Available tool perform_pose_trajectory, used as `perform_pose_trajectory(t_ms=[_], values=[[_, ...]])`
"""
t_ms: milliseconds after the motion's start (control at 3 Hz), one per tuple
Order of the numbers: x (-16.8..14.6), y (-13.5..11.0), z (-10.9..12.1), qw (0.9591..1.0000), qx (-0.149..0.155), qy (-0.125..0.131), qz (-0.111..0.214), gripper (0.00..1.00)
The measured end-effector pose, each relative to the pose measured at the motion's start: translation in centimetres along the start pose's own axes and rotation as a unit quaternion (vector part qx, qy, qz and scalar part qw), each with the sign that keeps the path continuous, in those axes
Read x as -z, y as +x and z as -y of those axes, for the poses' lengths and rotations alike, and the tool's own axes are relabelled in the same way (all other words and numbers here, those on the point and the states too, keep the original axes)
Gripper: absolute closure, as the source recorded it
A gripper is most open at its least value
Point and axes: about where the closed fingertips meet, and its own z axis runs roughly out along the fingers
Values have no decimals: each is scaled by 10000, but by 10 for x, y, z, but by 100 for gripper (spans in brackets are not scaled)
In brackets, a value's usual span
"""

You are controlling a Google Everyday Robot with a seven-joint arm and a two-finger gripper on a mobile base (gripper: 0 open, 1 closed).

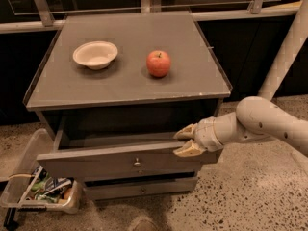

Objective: Open top drawer

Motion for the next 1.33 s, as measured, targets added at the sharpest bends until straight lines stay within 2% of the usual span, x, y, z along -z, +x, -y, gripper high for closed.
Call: perform_pose_trajectory(t_ms=[333,667,1000,1333], values=[[-7,8,-12,9998,-48,-151,-74,12],[-1,19,-41,9991,-312,-277,-101,0],[1,15,-40,9991,-312,-277,-101,18],[4,15,-46,9989,-336,-291,-111,41]])
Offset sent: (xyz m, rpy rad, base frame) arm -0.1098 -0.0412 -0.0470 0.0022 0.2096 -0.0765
